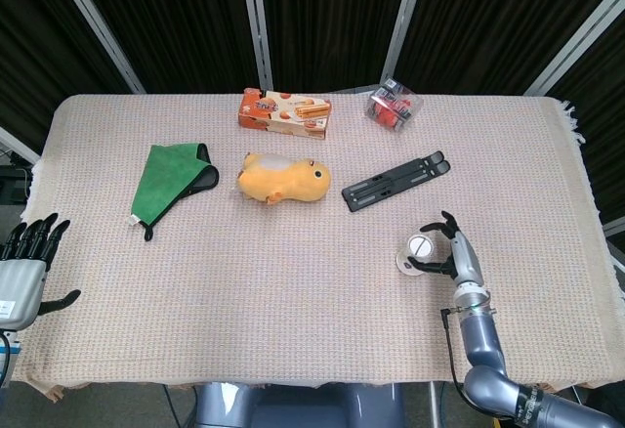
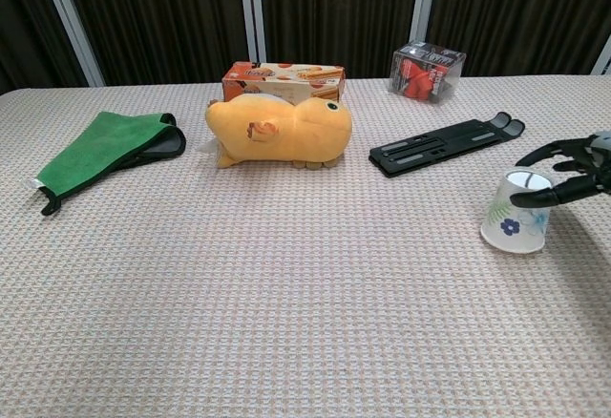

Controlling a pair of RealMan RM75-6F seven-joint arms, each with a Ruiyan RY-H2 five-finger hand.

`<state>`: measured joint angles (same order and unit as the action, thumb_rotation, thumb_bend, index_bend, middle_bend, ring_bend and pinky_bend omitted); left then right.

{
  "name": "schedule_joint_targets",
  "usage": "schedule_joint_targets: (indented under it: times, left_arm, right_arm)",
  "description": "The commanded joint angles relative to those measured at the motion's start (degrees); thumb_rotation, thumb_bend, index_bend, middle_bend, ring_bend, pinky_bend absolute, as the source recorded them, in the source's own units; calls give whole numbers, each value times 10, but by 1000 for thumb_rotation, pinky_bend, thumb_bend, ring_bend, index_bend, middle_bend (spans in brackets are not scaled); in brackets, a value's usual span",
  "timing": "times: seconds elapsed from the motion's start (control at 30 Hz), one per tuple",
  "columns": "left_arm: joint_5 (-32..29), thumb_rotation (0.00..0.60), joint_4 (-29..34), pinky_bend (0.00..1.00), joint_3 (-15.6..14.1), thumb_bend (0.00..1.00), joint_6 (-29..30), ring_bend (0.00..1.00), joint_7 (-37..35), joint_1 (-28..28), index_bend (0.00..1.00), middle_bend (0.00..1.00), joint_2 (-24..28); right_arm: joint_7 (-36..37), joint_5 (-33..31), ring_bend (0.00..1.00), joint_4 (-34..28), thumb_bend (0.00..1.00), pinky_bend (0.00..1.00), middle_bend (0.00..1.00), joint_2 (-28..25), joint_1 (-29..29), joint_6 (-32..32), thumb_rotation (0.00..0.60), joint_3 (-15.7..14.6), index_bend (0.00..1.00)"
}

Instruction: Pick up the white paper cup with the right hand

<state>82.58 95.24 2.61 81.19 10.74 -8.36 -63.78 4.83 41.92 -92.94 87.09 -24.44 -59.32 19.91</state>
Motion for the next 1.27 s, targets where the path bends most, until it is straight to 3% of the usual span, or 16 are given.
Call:
schedule_joint_targets:
  times: [0.03,0.23,0.37,0.47,0.53,0.67,0.9,1.27]
  left_arm:
    - [0,600,0,0,0,0,0,0,0,0,0,0,0]
    - [1,600,0,0,0,0,0,0,1,0,0,0,0]
    - [0,600,0,0,0,0,0,0,1,0,0,0,0]
    - [0,600,0,0,0,0,0,0,1,0,0,0,0]
    - [0,600,0,0,0,0,0,0,0,0,0,0,0]
    - [1,600,0,0,0,0,1,0,0,0,0,0,0]
    - [-1,600,0,0,1,0,0,0,1,-1,0,0,-2]
    - [-3,600,1,0,2,0,5,0,7,2,0,0,-4]
  right_arm:
    - [-1,6,0,-12,202,0,2,-15,7,2,600,-6,259]
    - [2,22,0,-29,200,0,0,-40,18,2,600,-14,146]
    - [8,45,0,-54,194,0,0,-67,27,-2,600,-14,133]
    - [3,81,0,-75,185,0,0,-98,32,-12,600,-16,131]
    - [-15,161,0,-107,173,0,0,-159,52,-35,600,-37,126]
    - [-34,238,0,-102,135,0,0,-199,74,-60,600,-72,81]
    - [-140,351,0,-8,67,0,0,-183,103,-146,600,-132,0]
    - [-144,371,0,4,62,0,0,-176,113,-171,600,-140,0]
